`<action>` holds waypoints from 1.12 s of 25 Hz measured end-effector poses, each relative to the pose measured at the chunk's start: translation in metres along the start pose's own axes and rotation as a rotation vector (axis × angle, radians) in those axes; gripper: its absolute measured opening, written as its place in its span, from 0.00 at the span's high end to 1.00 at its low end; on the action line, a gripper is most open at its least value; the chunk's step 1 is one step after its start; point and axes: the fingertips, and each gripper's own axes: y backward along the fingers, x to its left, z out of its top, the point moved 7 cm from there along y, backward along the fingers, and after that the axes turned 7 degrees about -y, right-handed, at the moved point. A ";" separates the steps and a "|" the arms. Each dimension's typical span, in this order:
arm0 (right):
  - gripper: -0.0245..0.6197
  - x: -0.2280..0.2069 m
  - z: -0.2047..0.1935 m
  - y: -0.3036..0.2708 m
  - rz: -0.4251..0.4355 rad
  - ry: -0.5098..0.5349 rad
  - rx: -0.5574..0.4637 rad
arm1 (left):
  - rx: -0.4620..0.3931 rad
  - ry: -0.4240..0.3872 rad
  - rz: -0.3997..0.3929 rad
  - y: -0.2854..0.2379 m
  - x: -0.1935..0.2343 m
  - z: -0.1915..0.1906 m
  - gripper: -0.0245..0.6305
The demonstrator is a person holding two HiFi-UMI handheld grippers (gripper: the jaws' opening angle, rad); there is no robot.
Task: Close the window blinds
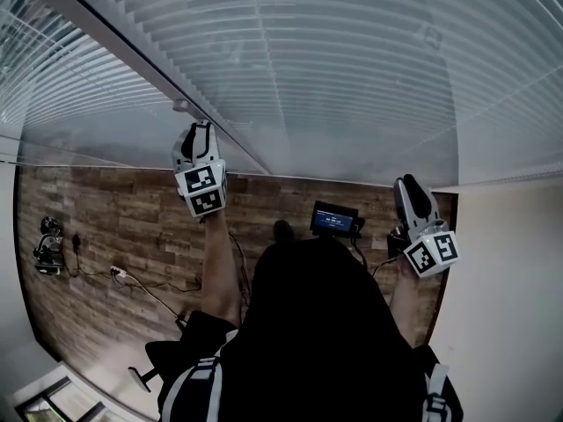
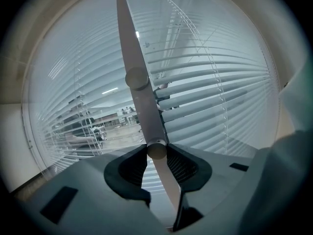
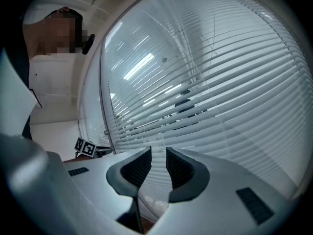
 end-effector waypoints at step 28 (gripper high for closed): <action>0.81 -0.049 -0.008 0.043 0.054 -0.081 0.023 | -0.105 0.456 -0.126 0.056 -0.017 -0.005 0.74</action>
